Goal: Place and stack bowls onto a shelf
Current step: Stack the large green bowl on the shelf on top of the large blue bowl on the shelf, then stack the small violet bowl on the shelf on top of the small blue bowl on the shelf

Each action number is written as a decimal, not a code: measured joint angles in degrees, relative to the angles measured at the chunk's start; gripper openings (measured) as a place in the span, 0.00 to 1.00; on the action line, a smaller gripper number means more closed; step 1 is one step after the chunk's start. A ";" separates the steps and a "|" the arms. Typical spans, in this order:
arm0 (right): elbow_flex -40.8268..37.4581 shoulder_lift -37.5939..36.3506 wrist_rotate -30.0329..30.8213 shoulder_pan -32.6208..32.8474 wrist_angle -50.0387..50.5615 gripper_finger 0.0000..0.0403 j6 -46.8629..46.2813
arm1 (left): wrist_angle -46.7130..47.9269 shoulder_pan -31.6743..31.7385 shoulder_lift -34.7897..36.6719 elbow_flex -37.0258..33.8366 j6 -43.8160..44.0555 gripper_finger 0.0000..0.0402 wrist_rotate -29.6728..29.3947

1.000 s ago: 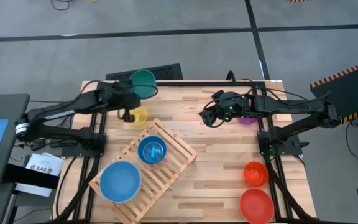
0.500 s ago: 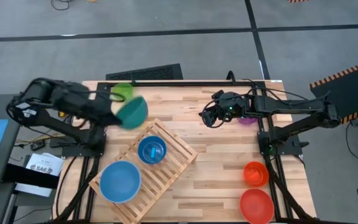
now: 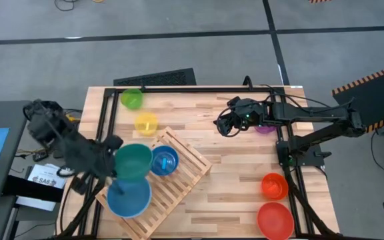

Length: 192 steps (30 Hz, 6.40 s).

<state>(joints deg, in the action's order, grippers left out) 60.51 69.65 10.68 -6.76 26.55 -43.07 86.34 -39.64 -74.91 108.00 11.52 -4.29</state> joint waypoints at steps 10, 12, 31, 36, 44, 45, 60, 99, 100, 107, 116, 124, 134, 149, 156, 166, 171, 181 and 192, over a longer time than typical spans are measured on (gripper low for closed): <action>0.00 0.00 0.04 -0.02 0.02 0.62 -1.83 | 3.62 -11.81 -8.52 9.80 -3.17 0.00 -11.47; 0.00 0.14 0.17 -0.02 0.07 0.62 -1.93 | 3.63 -13.82 -9.72 9.64 -3.59 0.00 -11.14; -0.01 9.02 -0.37 -0.10 -5.09 0.62 -2.07 | 3.68 -22.03 -13.56 7.46 1.46 0.00 -13.67; 0.02 6.98 -0.33 -0.13 -5.95 0.62 -1.57 | 3.70 -21.96 -13.64 7.20 2.86 0.03 -12.75; 0.02 5.57 -0.33 -0.11 -6.04 0.62 -0.50 | 3.59 -20.39 -14.10 7.21 2.83 0.23 -13.75; 0.02 5.57 -0.33 -0.11 -5.84 0.62 -0.42 | 3.56 -20.22 -14.11 7.21 3.07 0.26 -14.25; 0.02 5.57 -0.35 -1.19 -5.84 0.62 0.38 | 3.44 -16.88 -13.33 18.31 28.88 0.31 -16.45; 0.02 5.60 -1.69 -5.03 -5.75 0.62 5.57 | 2.63 -39.76 -10.50 -13.70 83.26 0.00 -49.90; 0.02 5.60 -1.69 -5.03 -5.76 0.62 5.57 | 2.65 -39.76 -10.50 -13.70 82.77 0.00 -50.01; 0.02 5.60 -1.68 -5.03 -5.75 0.62 5.57 | 2.74 -38.91 -10.50 -14.98 80.36 0.00 -50.10; 0.02 5.60 -1.68 -5.24 -5.64 0.62 5.59 | 1.48 -38.82 -10.43 -18.25 82.72 0.00 -50.64; 0.21 5.62 -1.68 -6.16 -5.96 0.62 5.57 | 3.40 -36.14 -5.85 -14.28 76.65 0.00 -55.52; 3.13 5.62 -7.00 -5.97 -6.10 0.62 10.39 | 2.77 -23.08 12.79 -13.64 42.64 0.00 -59.64; 3.19 3.65 -7.98 -6.89 -4.22 0.62 13.05 | -47.31 -13.39 43.61 -44.26 6.87 0.00 -53.53; 3.19 3.67 -8.56 -7.28 -4.45 0.62 12.94 | -63.62 -5.39 47.01 -52.02 -2.27 0.00 -44.15; 3.19 3.67 -9.44 -7.23 -4.72 0.62 12.69 | -65.00 17.74 39.30 -52.40 -3.79 0.00 -17.45; 3.19 3.63 -9.44 -7.25 -3.62 0.62 10.78 | -67.84 34.04 32.72 -52.46 -6.22 0.00 3.71; 2.62 2.55 -1.75 -10.88 33.06 0.62 -10.28 | -74.44 54.38 25.95 -52.46 -8.94 0.00 25.58; -11.24 2.62 2.65 -14.14 39.88 0.62 -30.81 | -75.62 56.24 23.40 -52.43 -10.30 0.00 27.68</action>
<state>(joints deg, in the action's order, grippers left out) 49.27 72.27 13.33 -20.91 66.42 -73.88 10.72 16.60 -51.51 55.57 1.22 23.40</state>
